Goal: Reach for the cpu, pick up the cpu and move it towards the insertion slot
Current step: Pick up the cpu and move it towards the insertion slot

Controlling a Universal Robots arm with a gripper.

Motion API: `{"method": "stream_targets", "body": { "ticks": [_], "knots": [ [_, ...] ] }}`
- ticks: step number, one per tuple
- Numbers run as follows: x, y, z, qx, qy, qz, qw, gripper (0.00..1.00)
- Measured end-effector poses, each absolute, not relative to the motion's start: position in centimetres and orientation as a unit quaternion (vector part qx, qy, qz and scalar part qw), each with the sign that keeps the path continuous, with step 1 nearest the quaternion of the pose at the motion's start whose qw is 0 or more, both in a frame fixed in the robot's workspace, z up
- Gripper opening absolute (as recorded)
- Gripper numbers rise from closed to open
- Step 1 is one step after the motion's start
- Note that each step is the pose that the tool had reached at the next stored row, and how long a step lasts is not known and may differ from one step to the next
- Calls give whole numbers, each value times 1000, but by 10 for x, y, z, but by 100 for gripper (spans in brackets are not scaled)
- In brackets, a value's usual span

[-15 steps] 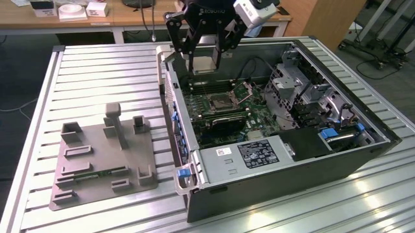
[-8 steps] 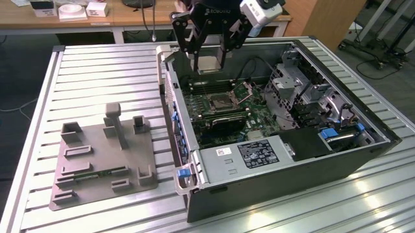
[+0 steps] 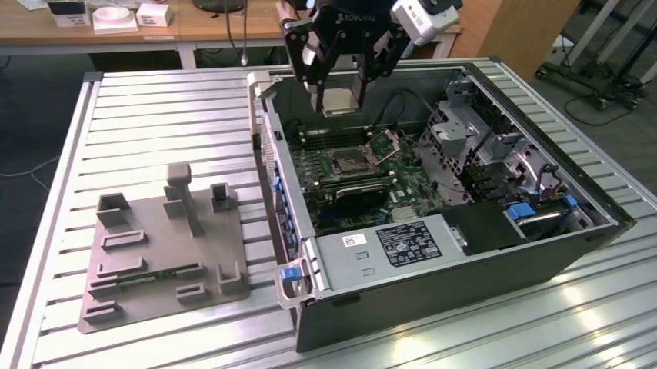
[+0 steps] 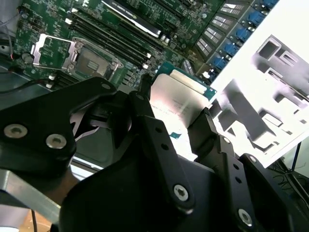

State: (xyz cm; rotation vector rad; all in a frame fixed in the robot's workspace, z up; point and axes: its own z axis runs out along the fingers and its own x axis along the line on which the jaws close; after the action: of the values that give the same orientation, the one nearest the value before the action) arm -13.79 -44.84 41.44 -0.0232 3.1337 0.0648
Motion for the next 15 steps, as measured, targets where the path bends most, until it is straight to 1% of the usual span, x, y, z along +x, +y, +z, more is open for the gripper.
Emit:
{"method": "stream_targets", "body": {
  "ticks": [15],
  "knots": [
    [-115, -445, 413, -7, 1000, 21, 4, 55]
  ]
}}
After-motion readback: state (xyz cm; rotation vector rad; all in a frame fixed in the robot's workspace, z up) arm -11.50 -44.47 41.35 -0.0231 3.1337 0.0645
